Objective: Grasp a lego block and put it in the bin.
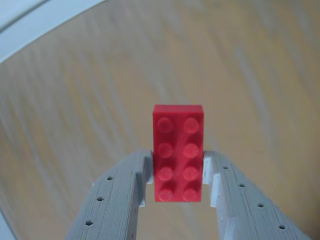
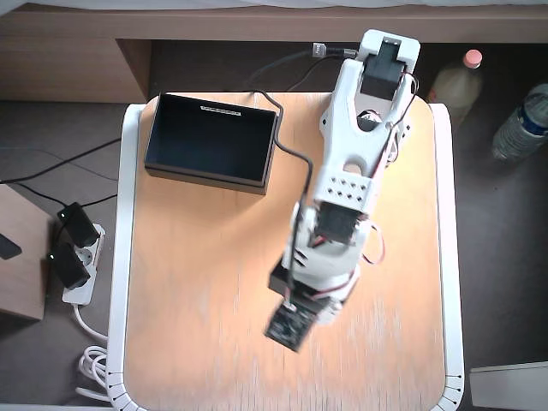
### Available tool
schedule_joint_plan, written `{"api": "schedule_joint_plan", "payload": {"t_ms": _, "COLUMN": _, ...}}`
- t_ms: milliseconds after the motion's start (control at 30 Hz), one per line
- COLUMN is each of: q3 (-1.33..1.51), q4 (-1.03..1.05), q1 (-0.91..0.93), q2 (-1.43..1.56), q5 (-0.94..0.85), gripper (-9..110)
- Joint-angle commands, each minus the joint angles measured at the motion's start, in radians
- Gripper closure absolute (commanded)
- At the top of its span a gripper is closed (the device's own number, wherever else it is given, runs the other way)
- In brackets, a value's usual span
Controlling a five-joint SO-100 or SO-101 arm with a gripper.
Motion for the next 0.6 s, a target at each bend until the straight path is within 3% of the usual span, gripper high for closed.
{"api": "schedule_joint_plan", "payload": {"t_ms": 0, "q3": -0.121, "q4": 0.06, "q1": 0.135, "q2": 0.164, "q5": 0.014, "gripper": 101}}
{"api": "schedule_joint_plan", "payload": {"t_ms": 567, "q3": -0.117, "q4": 0.146, "q1": 0.739, "q2": 0.201, "q5": 0.089, "gripper": 101}}
